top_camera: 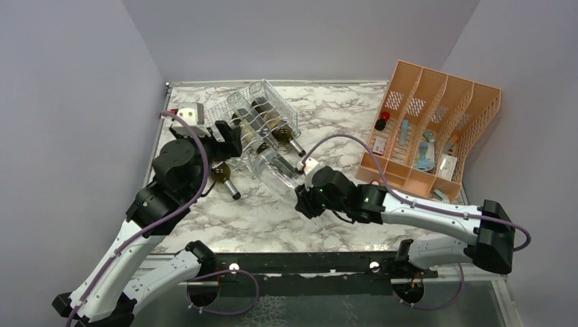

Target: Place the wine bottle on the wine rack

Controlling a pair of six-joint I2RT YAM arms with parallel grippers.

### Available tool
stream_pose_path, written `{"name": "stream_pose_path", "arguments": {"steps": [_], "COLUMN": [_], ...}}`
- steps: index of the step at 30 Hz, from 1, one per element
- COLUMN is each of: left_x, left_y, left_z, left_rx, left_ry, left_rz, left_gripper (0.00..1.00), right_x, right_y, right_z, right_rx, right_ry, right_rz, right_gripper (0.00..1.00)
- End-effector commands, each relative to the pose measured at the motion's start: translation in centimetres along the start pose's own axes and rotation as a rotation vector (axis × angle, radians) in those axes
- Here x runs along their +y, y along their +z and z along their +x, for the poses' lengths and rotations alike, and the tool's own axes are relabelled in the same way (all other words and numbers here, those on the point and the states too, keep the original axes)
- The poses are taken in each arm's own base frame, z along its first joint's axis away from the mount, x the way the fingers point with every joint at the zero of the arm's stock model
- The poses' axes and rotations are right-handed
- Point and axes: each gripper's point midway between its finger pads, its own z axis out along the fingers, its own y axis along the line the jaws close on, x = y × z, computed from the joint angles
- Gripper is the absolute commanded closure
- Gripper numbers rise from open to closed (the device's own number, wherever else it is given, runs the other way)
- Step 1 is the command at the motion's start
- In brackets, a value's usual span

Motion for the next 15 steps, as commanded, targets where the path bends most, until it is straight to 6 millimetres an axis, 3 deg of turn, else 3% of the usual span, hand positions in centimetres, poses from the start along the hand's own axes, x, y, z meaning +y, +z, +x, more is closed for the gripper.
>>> {"name": "stream_pose_path", "arguments": {"steps": [1,8,15], "left_x": [1.8,2.9,3.8], "left_y": [-2.2,-3.6,-4.3], "left_z": [-2.9,-2.9,-3.0], "left_rx": [-0.090,-0.114,-0.123], "left_ry": [0.005,0.010,0.031], "left_rz": [-0.048,-0.056,-0.075], "left_gripper": [0.18,0.13,0.09], "right_x": [2.9,4.5,4.3], "right_y": [-1.6,2.5,7.5], "right_z": [-15.4,-22.1,-26.3], "right_rx": [-0.447,-0.487,-0.468], "right_ry": [0.076,0.073,0.088], "right_rz": [-0.053,-0.025,0.040], "right_gripper": [0.99,0.99,0.99]}}
